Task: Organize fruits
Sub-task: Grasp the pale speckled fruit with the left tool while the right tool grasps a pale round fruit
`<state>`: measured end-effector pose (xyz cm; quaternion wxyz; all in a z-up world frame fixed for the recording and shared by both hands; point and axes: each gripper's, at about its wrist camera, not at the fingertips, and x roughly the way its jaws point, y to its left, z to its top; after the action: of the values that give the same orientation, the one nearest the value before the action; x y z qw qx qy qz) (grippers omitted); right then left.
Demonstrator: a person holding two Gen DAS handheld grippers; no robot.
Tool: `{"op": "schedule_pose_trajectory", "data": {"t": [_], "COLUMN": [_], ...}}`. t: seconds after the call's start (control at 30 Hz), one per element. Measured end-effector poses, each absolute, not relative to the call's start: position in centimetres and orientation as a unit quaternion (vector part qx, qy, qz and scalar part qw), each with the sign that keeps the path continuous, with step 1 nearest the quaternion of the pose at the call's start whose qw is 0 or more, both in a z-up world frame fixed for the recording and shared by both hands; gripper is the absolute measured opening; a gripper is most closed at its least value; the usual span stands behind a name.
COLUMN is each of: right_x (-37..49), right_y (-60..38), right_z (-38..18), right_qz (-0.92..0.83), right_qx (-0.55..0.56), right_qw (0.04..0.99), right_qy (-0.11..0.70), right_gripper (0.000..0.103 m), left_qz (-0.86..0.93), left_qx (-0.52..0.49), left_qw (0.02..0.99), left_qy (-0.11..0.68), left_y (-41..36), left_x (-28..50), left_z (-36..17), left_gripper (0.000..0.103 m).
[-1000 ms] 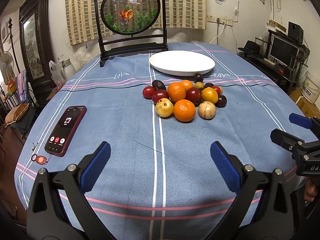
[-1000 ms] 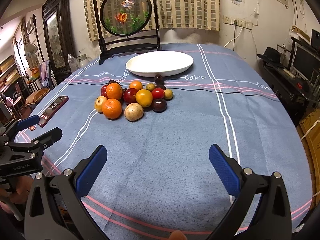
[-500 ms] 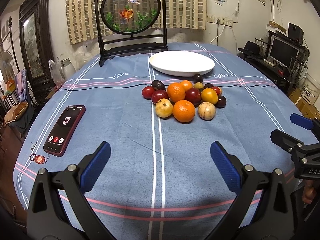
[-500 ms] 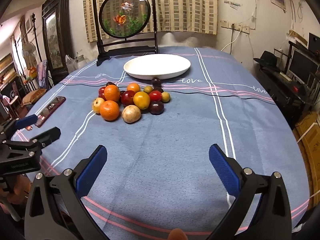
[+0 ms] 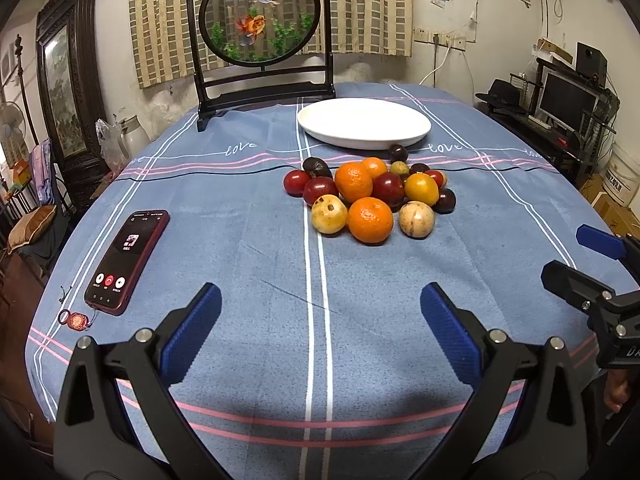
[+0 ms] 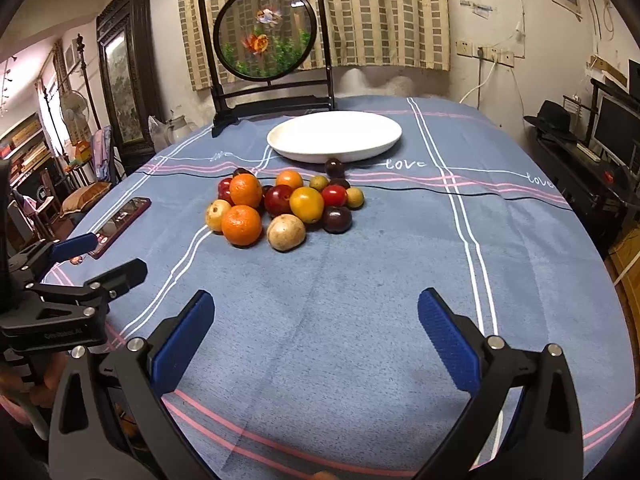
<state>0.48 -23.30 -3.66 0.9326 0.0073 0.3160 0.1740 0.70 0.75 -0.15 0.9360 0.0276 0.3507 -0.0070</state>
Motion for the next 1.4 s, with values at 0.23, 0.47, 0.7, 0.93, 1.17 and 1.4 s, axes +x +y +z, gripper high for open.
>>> {"op": "schedule_pose_trajectory", "data": {"t": [0.23, 0.47, 0.7, 0.93, 1.17, 1.4], "right_x": [0.1, 2.6, 6.4, 10.1, 12.7, 14.2], "right_y": [-22.6, -21.4, -19.4, -17.8, -16.2, -15.5], "right_z": [-3.6, -3.6, -4.2, -5.4, -7.0, -8.0], "right_qz": [0.152, 0.166, 0.172, 0.18, 0.188, 0.19], "right_qx": [-0.025, -0.027, -0.037, -0.032, -0.033, -0.029], "right_qw": [0.942, 0.931, 0.918, 0.899, 0.88, 0.871], "right_qy": [0.298, 0.323, 0.357, 0.399, 0.434, 0.453], "right_gripper": [0.102, 0.102, 0.1, 0.086, 0.073, 0.06], "left_qz": [-0.009, -0.012, -0.021, -0.038, -0.046, -0.051], "left_qx": [0.025, 0.017, -0.002, -0.005, -0.002, -0.006], "left_qw": [0.934, 0.935, 0.927, 0.925, 0.922, 0.918], "left_qy": [0.357, 0.355, 0.373, 0.378, 0.384, 0.393], "left_y": [1.0, 2.2, 3.7, 4.8, 5.2, 6.3], "left_x": [0.9, 2.3, 5.0, 7.2, 8.8, 9.7], "left_z": [-0.6, -0.7, -1.9, -2.4, -3.1, -3.7], "left_gripper": [0.101, 0.101, 0.101, 0.101, 0.1, 0.092]}}
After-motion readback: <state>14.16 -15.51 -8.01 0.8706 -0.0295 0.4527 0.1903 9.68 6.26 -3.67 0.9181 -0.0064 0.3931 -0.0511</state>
